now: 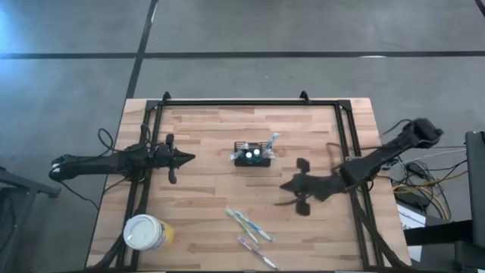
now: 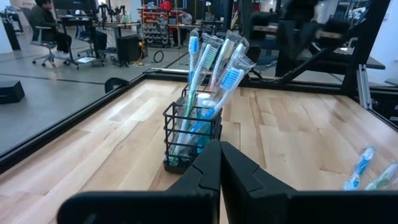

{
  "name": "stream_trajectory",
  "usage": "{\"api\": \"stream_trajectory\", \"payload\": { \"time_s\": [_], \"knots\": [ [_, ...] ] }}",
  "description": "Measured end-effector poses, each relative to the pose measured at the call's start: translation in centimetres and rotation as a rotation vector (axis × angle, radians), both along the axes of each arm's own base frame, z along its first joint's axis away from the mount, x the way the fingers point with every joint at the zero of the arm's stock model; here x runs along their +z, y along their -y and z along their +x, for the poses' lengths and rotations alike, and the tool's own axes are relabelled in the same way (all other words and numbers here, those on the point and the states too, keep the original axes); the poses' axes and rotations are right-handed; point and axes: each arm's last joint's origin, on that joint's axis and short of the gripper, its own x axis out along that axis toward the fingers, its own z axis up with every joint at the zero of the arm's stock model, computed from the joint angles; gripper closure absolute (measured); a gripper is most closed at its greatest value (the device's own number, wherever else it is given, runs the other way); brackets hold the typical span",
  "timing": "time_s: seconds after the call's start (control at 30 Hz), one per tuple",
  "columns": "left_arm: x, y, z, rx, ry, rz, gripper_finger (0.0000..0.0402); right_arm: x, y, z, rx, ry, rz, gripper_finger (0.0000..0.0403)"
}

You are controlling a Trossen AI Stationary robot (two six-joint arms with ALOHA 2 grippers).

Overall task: Pick & Place toothbrushing station
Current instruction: Put the blue toothbrush into the wire organizer

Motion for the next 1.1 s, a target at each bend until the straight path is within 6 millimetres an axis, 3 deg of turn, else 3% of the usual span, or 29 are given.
{"api": "stream_trajectory", "payload": {
  "time_s": [0.23,0.47,0.67,0.9,1.1],
  "knots": [
    [0.2,0.0,0.0,-0.002,0.008,0.001,0.0399,0.2,-4.5,5.6,-0.081,-0.164,0.076,0.0394],
    [0.0,0.0,0.0,-0.003,-0.010,0.000,0.0399,-0.5,-7.6,11.9,-0.134,-0.259,0.187,0.0389],
    [-0.1,0.1,0.0,-0.034,-0.015,-0.005,0.0399,-2.3,-8.1,16.9,-0.148,-0.410,0.256,0.0323],
    [-0.1,0.1,0.0,-0.040,-0.018,-0.006,0.0399,-4.9,-8.0,20.1,-0.170,-0.578,0.292,0.0237],
    [-0.1,0.1,0.0,-0.043,-0.022,-0.006,0.0399,-6.3,-8.1,20.8,-0.190,-0.656,0.276,0.0214]
  ]
}}
